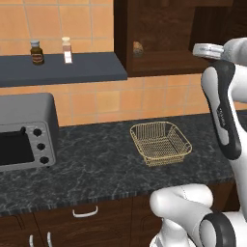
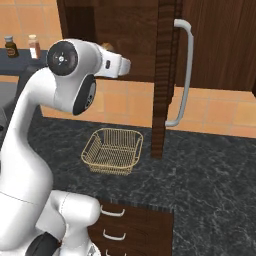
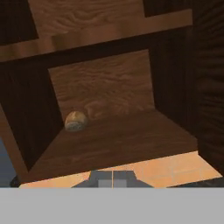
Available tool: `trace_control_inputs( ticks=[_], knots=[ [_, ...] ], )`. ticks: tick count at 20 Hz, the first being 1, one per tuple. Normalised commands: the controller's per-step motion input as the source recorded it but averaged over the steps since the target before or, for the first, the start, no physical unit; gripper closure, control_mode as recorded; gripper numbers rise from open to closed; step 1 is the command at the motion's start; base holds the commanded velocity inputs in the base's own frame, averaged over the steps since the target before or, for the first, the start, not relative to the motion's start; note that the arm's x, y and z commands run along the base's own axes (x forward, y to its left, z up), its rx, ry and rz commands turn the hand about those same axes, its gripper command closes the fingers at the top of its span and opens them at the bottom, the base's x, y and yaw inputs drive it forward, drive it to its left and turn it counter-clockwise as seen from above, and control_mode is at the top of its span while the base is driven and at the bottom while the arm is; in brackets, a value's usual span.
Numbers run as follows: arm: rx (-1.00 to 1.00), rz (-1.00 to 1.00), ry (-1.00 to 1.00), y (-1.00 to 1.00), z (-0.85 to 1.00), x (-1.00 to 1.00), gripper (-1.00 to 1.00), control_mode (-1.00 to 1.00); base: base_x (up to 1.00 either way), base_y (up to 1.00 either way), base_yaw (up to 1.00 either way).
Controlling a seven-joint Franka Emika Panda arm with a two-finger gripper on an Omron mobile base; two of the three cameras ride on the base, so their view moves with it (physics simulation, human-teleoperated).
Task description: Open the cabinet, pick up the bread from the cabinet and place it in the basket. Then move the basket to the dining counter.
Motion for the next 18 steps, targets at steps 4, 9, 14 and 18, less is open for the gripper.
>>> trace_control_inputs(
  ticks=[4,9,14,18],
  knots=[
    [0.0,0.15,0.17,0.66,-0.08,0.42,-1.0,-1.0,0.0,0.0,0.0],
    [-0.02,0.03,0.02,0.32,-0.1,0.49,-1.0,-1.0,0.0,0.0,0.0],
    [0.01,0.0,0.0,0.2,-0.21,0.62,-1.0,-1.0,0.0,0.0,0.0],
    [0.0,0.0,0.08,0.16,-0.03,0.69,-1.0,-1.0,0.0,0.0,0.0]
  ],
)
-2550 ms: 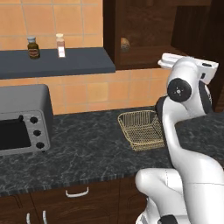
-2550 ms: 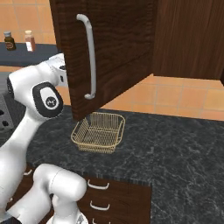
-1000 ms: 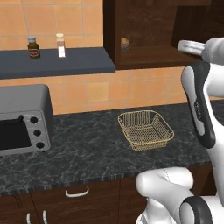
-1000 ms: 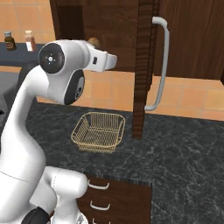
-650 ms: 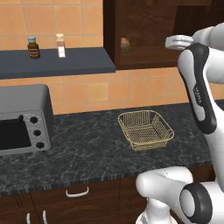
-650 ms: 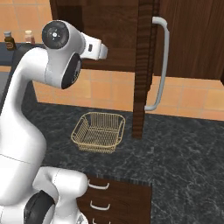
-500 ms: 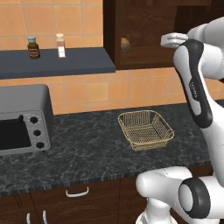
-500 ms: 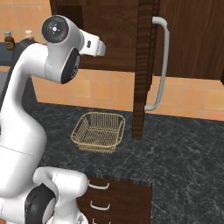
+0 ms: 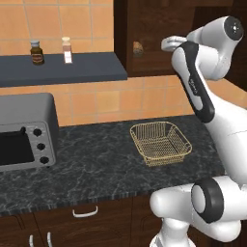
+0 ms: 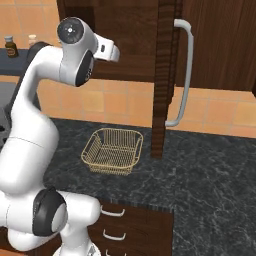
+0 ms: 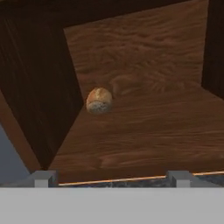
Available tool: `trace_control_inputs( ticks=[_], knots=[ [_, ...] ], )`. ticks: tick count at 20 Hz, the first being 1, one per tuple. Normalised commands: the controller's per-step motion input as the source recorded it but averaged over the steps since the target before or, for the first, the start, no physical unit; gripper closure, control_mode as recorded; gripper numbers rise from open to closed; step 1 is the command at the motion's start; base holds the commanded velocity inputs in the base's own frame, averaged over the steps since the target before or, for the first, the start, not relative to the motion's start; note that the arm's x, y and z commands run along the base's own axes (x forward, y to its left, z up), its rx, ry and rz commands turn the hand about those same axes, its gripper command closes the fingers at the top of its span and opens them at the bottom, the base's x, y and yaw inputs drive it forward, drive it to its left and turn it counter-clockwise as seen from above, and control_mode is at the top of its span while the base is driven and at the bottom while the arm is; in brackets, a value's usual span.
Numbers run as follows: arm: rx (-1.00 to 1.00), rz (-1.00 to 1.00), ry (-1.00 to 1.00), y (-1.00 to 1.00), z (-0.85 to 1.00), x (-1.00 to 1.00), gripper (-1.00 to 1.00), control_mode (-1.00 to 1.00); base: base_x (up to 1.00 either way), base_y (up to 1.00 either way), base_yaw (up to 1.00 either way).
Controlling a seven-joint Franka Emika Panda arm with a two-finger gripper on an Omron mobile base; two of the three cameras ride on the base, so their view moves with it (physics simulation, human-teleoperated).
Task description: Open the cabinet, pick up the bread from the cabinet and place it in the basket. Then move the basket to the dining counter.
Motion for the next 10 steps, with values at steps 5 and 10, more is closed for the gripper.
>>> trace_control_inputs(
  ticks=[5,10],
  knots=[
    [0.05,0.04,0.03,0.04,-0.05,0.55,-1.0,-1.0,0.0,0.0,0.0],
    [0.04,0.02,0.0,0.1,-0.09,0.51,-1.0,-1.0,0.0,0.0,0.0]
  ],
)
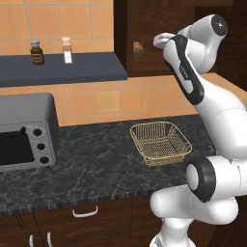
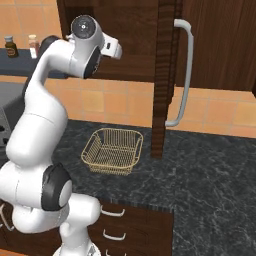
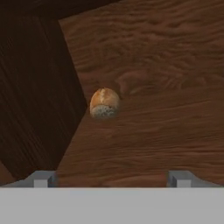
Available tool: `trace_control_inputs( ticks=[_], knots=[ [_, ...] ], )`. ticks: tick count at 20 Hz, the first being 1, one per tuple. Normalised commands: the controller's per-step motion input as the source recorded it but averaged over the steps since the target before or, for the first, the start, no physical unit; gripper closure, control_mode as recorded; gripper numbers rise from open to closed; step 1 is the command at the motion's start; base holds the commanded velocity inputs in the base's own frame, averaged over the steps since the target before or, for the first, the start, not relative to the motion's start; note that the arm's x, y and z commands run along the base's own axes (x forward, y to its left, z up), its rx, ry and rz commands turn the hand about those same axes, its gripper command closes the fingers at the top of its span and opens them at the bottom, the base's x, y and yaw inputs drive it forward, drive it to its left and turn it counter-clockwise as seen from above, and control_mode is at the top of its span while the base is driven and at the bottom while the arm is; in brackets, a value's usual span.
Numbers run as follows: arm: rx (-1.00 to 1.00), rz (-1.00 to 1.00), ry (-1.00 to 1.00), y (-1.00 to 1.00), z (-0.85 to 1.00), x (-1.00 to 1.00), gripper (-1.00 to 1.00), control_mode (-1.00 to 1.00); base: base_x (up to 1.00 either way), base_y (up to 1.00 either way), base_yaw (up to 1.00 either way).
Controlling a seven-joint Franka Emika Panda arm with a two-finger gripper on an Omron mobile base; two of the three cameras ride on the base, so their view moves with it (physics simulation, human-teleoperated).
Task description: Open the cabinet, pick up the bread from the cabinet and place it in the basket. Then move the basket to the dining counter.
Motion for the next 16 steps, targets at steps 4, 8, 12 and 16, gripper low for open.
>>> trace_control_inputs(
  ticks=[4,8,12,16],
  knots=[
    [0.05,0.02,0.0,0.2,-0.07,0.45,-1.0,-1.0,0.0,0.0,0.0],
    [0.02,0.05,-0.02,0.22,-0.07,0.51,-1.0,-1.0,0.0,0.0,0.0],
    [0.03,0.09,0.01,0.07,-0.02,0.58,-1.0,-1.0,0.0,0.0,0.0],
    [0.05,0.14,0.03,0.0,0.0,0.59,-1.0,-1.0,0.0,0.0,0.0]
  ],
)
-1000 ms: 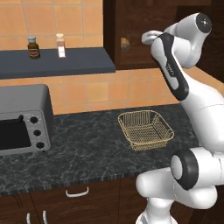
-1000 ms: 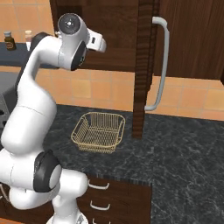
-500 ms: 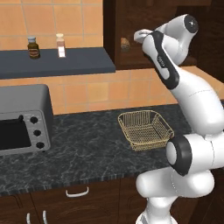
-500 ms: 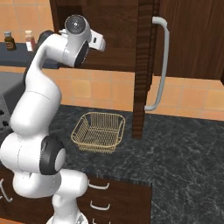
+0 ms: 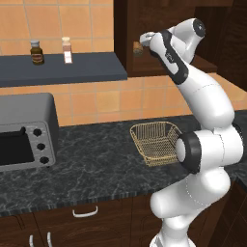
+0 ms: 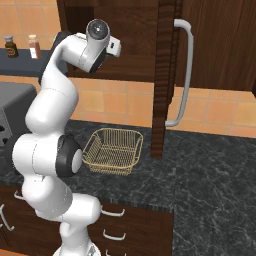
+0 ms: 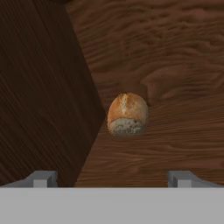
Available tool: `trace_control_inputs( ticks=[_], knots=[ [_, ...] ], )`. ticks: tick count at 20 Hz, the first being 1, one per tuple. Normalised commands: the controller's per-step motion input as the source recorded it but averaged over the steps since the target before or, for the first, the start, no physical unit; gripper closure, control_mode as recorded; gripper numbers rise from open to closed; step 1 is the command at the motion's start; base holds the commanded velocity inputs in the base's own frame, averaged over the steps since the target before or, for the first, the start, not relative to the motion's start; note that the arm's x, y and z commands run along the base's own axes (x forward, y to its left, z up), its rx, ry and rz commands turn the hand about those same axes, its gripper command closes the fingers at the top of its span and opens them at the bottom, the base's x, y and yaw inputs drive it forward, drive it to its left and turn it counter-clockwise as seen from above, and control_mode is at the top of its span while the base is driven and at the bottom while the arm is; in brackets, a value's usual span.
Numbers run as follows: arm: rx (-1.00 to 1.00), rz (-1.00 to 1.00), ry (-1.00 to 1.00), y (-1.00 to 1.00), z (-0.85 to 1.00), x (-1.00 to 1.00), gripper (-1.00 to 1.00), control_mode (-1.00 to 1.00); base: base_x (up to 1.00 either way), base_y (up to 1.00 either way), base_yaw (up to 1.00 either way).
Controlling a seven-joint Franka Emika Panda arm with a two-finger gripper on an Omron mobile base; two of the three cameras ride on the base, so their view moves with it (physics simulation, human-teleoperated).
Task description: Open the cabinet, pick up the bread from the cabinet and place it in the basket. Then move the basket to the dining counter.
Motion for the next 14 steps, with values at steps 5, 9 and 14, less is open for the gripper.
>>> trace_control_inputs(
  ticks=[5,9,14],
  knots=[
    [0.0,0.08,0.09,0.11,-0.03,0.61,-1.0,-1.0,0.0,0.0,0.0],
    [0.0,0.0,0.11,0.23,-0.07,0.58,-1.0,-1.0,0.0,0.0,0.0],
    [0.0,0.0,0.1,0.24,-0.1,0.61,-1.0,-1.0,0.0,0.0,0.0]
  ],
)
